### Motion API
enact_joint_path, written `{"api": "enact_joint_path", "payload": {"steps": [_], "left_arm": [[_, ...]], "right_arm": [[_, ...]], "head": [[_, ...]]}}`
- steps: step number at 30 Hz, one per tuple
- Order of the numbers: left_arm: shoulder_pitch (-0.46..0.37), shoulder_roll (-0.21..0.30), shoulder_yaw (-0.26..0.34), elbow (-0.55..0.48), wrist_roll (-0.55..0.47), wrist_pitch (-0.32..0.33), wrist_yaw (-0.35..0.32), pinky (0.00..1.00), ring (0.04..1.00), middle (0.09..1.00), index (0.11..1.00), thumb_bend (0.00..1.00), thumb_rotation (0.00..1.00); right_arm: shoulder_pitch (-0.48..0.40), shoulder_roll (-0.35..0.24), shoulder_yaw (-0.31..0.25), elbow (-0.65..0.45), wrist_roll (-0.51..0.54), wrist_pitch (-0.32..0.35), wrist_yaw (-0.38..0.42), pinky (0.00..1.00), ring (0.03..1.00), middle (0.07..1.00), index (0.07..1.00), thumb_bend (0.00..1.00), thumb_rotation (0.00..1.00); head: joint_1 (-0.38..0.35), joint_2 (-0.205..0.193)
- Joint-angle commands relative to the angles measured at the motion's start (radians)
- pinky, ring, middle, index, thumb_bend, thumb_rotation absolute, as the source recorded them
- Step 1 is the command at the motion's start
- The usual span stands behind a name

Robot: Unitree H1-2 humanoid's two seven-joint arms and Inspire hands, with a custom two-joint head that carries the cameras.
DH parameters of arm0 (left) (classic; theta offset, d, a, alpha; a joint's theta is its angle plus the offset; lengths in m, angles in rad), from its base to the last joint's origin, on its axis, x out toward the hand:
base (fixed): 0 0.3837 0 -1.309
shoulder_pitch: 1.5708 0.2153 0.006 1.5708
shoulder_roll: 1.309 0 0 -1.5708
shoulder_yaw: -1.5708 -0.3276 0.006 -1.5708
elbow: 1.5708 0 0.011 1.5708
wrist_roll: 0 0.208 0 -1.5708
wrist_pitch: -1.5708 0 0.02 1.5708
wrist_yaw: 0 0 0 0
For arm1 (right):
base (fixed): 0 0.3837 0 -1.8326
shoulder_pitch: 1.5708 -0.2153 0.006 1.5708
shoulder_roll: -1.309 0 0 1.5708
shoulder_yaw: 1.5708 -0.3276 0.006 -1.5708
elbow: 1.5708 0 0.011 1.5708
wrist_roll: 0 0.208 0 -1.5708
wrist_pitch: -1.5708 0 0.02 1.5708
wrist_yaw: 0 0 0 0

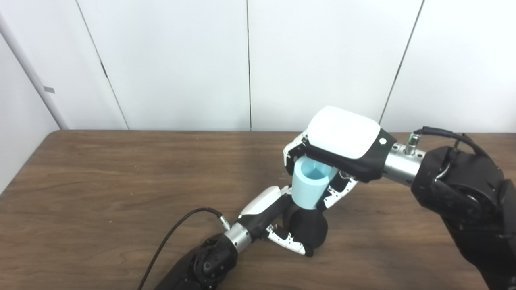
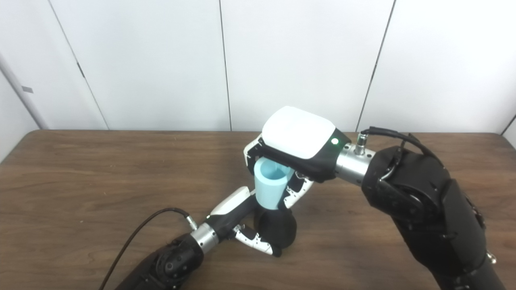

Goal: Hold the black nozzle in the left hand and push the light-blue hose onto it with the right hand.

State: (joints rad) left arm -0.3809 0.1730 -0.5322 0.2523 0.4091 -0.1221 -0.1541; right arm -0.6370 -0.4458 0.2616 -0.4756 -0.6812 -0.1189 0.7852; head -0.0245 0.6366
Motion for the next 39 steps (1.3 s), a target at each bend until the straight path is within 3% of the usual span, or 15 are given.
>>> {"api": "enact_joint_path", "payload": {"steps": [1, 20, 39], "left_arm": [[0.132, 0.068, -0.063, 0.11, 0.065, 0.173, -0.14, 1.0, 0.967, 0.805, 0.48, 0.52, 0.06], [0.135, 0.082, -0.064, 0.094, 0.069, 0.174, -0.145, 1.0, 0.977, 0.825, 0.48, 0.52, 0.06], [0.13, 0.077, -0.064, 0.098, 0.068, 0.181, -0.146, 1.0, 0.979, 0.823, 0.48, 0.52, 0.06]], "right_arm": [[-0.038, -0.023, -0.021, -0.004, 0.001, 0.017, -0.012, 0.25, 0.286, 0.402, 0.516, 0.52, 0.0], [-0.032, -0.023, -0.02, -0.02, -0.014, 0.027, 0.023, 0.24, 0.296, 0.41, 0.517, 0.52, 0.0], [0.013, -0.014, 0.0, -0.002, 0.002, 0.003, -0.012, 0.24, 0.296, 0.408, 0.514, 0.52, 0.0]], "head": [[-0.002, 0.001], [-0.015, 0.009], [-0.009, 0.013]]}}
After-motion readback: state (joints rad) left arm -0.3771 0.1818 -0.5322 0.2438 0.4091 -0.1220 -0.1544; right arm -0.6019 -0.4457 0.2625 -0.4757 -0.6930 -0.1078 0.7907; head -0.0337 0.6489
